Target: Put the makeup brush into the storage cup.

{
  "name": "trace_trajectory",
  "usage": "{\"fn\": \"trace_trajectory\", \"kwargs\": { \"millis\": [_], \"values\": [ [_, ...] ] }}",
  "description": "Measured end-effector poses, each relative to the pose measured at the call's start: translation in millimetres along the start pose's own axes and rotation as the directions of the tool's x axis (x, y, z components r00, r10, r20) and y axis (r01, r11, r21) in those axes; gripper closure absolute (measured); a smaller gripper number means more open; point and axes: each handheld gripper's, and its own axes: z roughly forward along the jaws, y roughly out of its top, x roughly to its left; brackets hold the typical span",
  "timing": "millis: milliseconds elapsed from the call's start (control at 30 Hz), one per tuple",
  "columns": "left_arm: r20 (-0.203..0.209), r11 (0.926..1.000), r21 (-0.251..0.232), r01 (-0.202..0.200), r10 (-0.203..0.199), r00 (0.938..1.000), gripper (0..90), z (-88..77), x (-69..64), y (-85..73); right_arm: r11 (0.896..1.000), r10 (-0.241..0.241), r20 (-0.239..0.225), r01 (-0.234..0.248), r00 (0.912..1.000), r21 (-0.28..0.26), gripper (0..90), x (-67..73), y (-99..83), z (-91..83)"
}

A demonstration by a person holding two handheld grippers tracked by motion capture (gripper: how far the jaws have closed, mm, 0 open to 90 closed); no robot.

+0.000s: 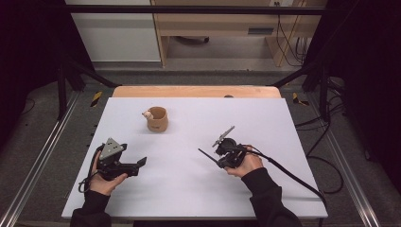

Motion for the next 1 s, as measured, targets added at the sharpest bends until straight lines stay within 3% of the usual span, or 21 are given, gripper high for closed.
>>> {"fn": "trace_trajectory", "kwargs": {
  "millis": [333,800,967,1000],
  "values": [
    [0.002,1.0,0.005,-0.008,0.008,1.0,7.7,0.1,-0.9,0.6,0.999,-0.041,0.007,0.041,0.9991,-0.028,83.2,-2.4,12.4,-28.4],
    [0.011,0.9997,0.012,-0.023,0.023,0.9997,7.7,1.3,-3.7,1.3,0.99,-0.133,0.059,0.135,0.9894,-0.04,83.2,1.2,21.0,-47.6],
    [0.018,0.9994,0.008,-0.032,0.032,0.9993,7.7,0.2,-5.2,2.4,0.982,-0.182,0.072,0.186,0.9806,-0.044,83.2,5.0,21.9,-50.2],
    [0.018,0.9995,0.003,-0.03,0.03,0.9994,7.7,0.5,-5.9,2.4,0.977,-0.206,0.077,0.21,0.9755,-0.044,83.2,5.1,22.3,-50.7]
  ]
}}
